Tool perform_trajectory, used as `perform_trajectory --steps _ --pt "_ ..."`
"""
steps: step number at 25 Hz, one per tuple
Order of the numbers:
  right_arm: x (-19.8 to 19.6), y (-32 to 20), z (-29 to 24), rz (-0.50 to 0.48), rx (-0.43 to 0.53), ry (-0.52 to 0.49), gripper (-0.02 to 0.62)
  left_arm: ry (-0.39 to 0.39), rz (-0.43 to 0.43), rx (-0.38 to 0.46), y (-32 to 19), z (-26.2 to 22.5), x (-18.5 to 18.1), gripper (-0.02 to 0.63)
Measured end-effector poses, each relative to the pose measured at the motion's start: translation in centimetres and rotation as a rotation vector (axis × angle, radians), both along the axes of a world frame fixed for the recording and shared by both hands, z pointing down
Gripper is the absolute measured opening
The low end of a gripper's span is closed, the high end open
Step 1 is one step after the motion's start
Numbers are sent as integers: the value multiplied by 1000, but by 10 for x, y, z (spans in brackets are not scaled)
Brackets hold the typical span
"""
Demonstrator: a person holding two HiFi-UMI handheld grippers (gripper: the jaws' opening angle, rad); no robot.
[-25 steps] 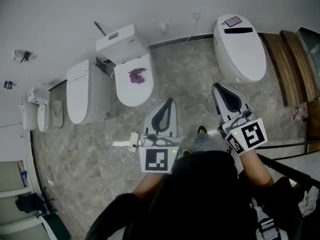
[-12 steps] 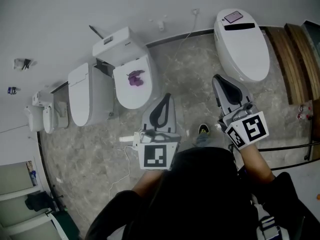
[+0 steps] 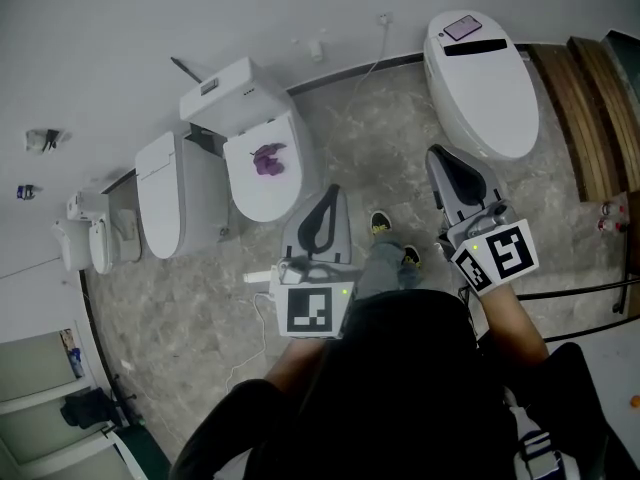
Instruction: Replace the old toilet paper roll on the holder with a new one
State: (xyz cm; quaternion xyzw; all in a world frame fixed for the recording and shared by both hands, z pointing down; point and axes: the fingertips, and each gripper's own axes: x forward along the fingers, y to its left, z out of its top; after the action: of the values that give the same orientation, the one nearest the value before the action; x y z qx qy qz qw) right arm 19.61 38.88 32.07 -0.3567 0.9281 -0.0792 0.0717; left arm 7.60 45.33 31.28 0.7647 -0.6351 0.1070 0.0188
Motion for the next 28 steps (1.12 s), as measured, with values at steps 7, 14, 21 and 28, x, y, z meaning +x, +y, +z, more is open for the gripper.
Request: perform_trajectory --steps 7,14,21,28 --pt "-9 -31 0 19 2 14 21 13 20 3 -31 3 -9 14" --pt "-40 -72 1 15 3 47 21 38 28 3 -79 7 -38 14" --pt "-71 -119 -12 29 16 59 21 57 53 40 -130 -8 -69 14" --pt "-103 -152 -13 36 23 91 21 66 57 42 -165 -6 -108 14"
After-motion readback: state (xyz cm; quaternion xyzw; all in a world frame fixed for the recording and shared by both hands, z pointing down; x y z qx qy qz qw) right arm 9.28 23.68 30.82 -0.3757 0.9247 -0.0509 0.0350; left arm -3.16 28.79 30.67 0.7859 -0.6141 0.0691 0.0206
